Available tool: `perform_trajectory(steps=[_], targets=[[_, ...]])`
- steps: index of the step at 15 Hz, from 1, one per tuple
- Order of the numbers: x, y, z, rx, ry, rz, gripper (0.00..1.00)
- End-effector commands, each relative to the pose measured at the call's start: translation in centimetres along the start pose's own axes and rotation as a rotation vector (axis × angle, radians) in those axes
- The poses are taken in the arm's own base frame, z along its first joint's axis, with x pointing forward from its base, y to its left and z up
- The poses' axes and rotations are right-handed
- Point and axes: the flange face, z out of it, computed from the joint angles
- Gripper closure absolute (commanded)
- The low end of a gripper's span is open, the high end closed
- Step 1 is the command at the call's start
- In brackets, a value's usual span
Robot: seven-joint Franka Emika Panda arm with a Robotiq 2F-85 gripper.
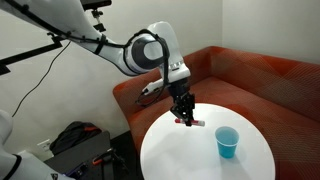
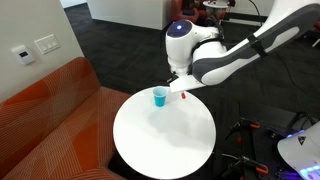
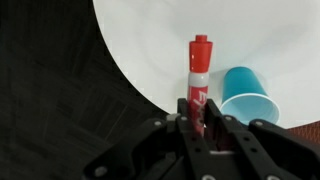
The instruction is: Move the light blue cup to the right then place the red marker inside the cup
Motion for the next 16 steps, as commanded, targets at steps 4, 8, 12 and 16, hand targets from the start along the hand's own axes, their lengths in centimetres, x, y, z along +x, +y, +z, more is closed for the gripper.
perform_trajectory(steps=[4,8,12,16], targets=[[1.0,-0.2,0.6,-0.005,0.036,0.147,0.95],[2.5,0.1,1.7,-0.019,0.107,0.351,0.95],[3.8,-0.2,2.7,-0.049,0.244,0.524,0.95],[4.7,-1.5,3.5,-0.055,0.423,0.621,0.95]])
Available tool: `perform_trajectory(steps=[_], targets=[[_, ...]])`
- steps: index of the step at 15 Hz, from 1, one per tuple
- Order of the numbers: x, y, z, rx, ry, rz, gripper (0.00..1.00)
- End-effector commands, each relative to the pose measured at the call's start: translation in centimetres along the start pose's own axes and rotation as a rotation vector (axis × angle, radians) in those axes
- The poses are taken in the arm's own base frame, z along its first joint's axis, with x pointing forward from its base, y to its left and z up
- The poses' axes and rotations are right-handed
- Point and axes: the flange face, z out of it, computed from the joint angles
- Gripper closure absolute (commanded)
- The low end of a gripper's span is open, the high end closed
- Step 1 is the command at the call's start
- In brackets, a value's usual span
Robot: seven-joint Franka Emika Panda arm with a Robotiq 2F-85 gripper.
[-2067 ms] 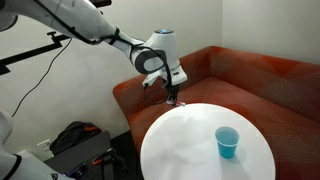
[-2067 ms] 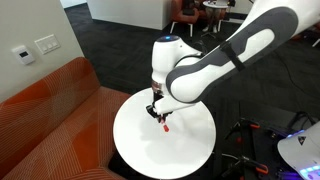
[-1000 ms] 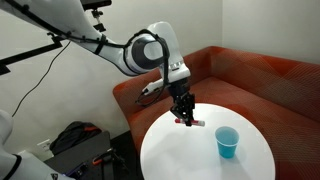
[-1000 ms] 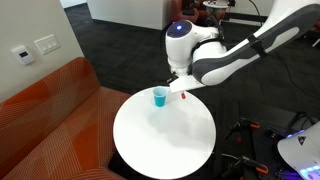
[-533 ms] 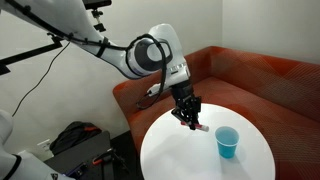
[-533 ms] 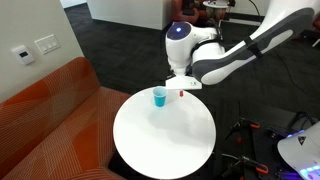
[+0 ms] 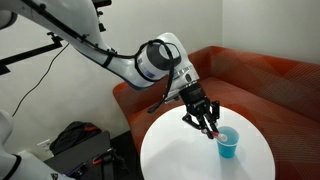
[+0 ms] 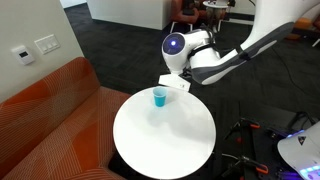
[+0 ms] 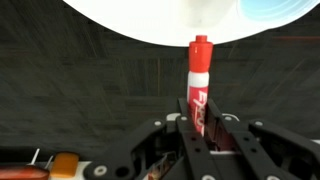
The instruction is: Move the light blue cup to the right then place the red marker inside the cup
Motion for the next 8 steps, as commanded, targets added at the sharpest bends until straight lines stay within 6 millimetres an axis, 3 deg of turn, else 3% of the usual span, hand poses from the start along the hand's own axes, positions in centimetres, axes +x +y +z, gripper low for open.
perform_trajectory(steps=[1,8], targets=[[-0.4,-2.0,0.4,0.012,0.15,0.091,0.95],[-3.0,-4.4,1.7,0.049,0.276,0.103,0.95]])
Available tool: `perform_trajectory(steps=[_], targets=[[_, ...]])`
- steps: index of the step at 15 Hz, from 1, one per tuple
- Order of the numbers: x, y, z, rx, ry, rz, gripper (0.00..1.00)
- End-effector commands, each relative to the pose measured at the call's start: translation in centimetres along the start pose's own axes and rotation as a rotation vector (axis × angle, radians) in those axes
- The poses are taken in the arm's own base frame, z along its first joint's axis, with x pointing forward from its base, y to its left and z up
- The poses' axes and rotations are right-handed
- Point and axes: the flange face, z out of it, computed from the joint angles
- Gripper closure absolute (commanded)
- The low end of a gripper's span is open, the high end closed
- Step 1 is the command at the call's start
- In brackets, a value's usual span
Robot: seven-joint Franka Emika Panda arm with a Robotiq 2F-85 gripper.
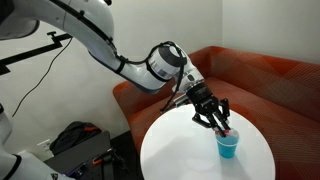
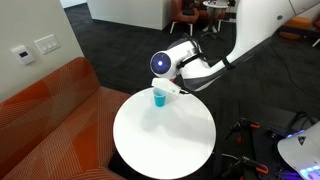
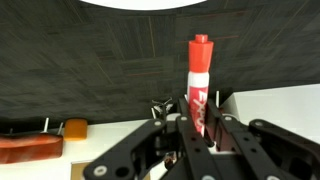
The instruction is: Move the light blue cup to the right then place the red marker inside the cup
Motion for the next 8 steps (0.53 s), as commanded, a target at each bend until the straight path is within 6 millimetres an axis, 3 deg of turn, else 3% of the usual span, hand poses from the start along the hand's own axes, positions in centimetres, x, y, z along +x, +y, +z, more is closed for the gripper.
perform_trajectory(steps=[1,8], targets=[[-1.3,-1.7,0.2,0.034,0.061,0.01,0.95],[-3.8,-3.4,0.7,0.081,0.132,-0.03,0.95]])
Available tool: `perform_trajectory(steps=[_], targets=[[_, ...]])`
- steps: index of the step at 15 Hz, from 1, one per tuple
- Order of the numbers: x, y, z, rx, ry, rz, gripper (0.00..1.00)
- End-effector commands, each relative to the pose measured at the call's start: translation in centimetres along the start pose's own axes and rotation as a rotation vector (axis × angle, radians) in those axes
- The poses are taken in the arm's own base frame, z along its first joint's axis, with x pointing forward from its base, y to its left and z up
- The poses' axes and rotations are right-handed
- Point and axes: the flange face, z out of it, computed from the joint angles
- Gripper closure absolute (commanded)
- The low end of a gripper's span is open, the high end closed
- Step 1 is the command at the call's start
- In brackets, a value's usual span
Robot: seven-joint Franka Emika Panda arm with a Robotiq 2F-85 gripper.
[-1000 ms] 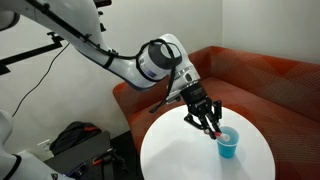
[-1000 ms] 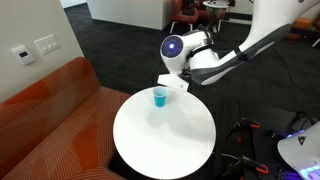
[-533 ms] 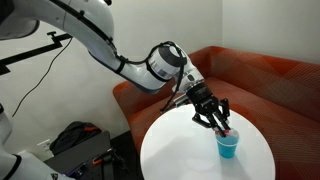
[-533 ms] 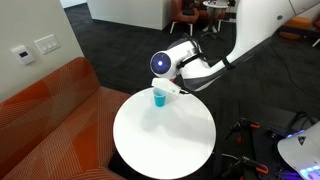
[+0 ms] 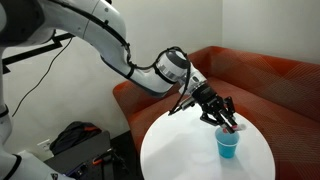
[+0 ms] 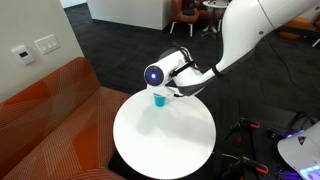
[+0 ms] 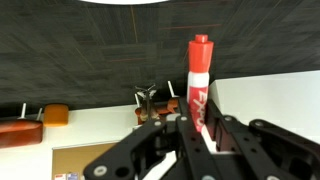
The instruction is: Move the light blue cup to the right then place the red marker inside the cup
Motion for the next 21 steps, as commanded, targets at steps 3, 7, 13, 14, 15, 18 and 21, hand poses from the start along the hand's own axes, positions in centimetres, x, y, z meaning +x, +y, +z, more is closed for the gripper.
perform_trajectory(steps=[3,7,13,14,15,18,21], targets=[[-2.2,-1.5,0.1,0.012,0.072,-0.01,0.95],[-4.2,-1.9,0.5,0.007,0.096,-0.035,0.95],[-6.6,-2.9,1.5,-0.001,0.107,-0.043,0.95],[-7.0,-3.1,1.7,0.0,0.106,-0.042,0.95],[-7.3,-3.4,1.8,0.001,0.103,-0.042,0.95],[-8.6,-3.6,2.2,0.001,0.099,-0.052,0.95],[-10.0,-3.6,2.7,-0.001,0.096,-0.064,0.95]])
